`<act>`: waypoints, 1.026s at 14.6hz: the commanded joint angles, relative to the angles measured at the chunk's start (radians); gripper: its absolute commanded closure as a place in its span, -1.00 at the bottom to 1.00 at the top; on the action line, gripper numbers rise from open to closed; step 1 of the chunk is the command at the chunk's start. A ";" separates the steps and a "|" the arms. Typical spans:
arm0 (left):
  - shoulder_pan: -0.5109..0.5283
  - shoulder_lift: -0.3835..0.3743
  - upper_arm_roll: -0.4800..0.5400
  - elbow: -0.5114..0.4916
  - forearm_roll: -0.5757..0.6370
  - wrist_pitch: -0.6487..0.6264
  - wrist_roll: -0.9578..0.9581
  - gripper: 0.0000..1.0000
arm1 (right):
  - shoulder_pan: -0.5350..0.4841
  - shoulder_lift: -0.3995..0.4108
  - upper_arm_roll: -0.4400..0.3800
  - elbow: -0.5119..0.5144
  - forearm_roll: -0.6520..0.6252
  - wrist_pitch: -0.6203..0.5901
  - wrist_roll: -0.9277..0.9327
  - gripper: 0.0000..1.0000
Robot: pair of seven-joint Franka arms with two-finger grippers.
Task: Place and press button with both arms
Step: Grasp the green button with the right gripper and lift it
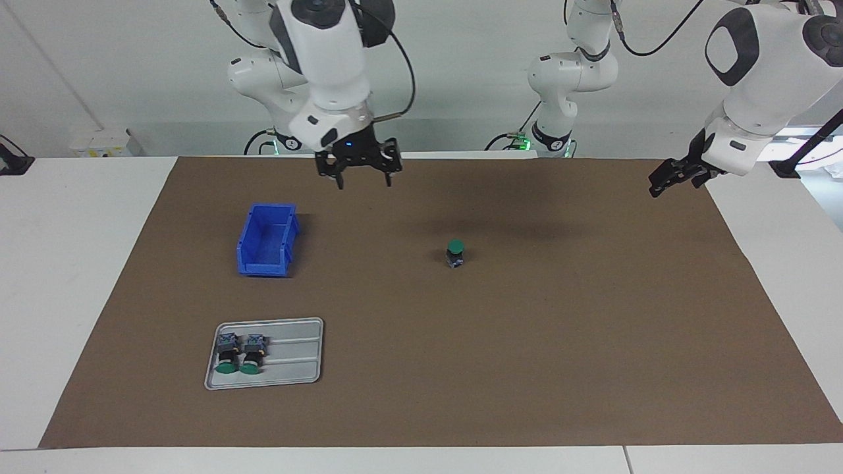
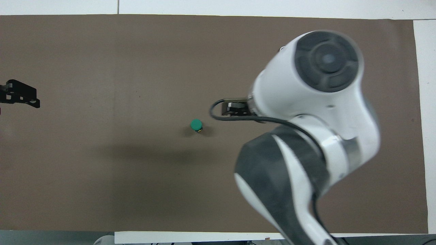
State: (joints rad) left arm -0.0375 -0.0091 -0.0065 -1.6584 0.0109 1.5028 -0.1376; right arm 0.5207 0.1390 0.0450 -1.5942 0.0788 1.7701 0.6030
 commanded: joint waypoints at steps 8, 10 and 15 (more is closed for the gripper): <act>-0.013 -0.026 0.005 -0.014 0.001 -0.041 0.009 -1.00 | 0.183 0.309 -0.010 -0.025 -0.056 0.393 -0.023 -0.97; -0.013 -0.028 0.005 -0.014 0.014 -0.039 0.009 -1.00 | 0.188 0.341 -0.010 -0.052 -0.056 0.459 -0.051 -0.97; -0.005 -0.028 0.005 -0.017 0.017 -0.033 0.009 -1.00 | 0.202 0.393 -0.010 -0.062 -0.056 0.506 -0.101 -0.64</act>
State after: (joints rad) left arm -0.0426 -0.0174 -0.0064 -1.6581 0.0123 1.4744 -0.1376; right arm 0.7230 0.5301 0.0355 -1.6394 0.0336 2.2537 0.5226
